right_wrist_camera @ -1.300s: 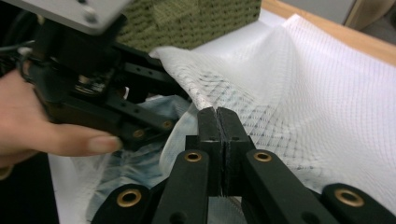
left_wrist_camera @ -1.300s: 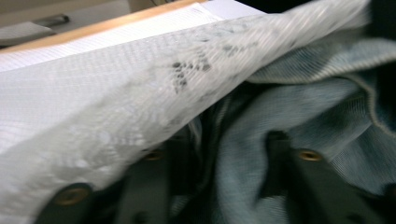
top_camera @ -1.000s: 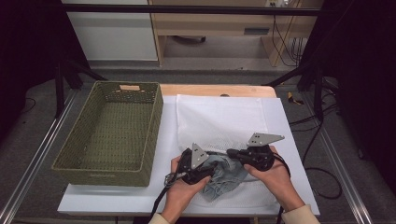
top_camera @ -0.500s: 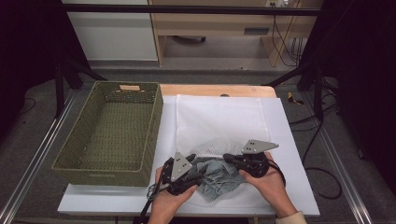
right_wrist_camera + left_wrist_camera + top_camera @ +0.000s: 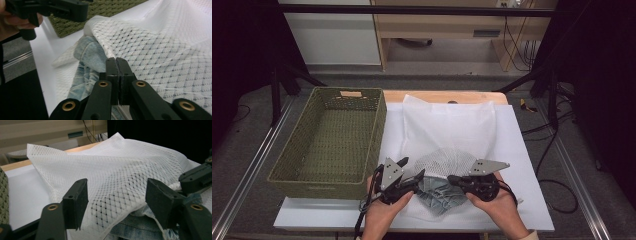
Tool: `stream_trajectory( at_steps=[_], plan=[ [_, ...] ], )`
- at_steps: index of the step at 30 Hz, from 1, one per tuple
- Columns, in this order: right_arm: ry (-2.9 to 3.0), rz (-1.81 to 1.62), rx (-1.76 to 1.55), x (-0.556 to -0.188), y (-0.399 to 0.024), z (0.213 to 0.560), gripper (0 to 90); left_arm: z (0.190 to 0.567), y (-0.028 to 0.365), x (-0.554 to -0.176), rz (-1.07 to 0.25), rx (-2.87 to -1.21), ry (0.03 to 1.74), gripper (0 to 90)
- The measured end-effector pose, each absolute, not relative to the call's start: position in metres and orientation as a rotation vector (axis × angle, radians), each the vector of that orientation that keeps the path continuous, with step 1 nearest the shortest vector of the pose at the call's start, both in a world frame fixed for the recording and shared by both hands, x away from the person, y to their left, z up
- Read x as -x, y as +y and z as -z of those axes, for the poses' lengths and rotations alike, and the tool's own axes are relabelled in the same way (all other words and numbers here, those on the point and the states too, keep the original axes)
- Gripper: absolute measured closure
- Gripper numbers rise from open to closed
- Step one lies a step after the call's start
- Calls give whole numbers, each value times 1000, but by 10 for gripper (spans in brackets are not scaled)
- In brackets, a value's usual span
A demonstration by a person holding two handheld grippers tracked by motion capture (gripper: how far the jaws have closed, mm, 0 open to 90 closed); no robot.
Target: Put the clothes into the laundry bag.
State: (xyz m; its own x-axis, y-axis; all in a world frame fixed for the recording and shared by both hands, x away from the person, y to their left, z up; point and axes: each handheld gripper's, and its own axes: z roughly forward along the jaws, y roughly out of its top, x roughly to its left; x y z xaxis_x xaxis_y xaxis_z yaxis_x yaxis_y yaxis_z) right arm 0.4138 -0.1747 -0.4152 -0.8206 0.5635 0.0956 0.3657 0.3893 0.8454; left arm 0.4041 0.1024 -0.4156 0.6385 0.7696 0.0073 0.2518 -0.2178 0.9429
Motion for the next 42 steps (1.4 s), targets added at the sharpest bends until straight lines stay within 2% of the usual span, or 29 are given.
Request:
stream_trajectory(
  at_steps=[8,23,26,37,42],
  plan=[
    [2469,-1391,-844,-412,-175,427,893,418,110,-399,-600,-1762,869,265],
    [2424,-1389,-881,-417,-180,438,886,422,115,-392,-587,-1784,865,368],
    [2422,-1383,-879,-417,-180,439,885,424,115,-390,-565,-1802,863,423],
    [2406,-1373,-850,-417,-179,438,891,427,118,-369,-456,-1846,819,789],
    [2399,-1371,-843,-416,-179,438,891,431,117,-361,-426,-1894,797,899]
  ],
)
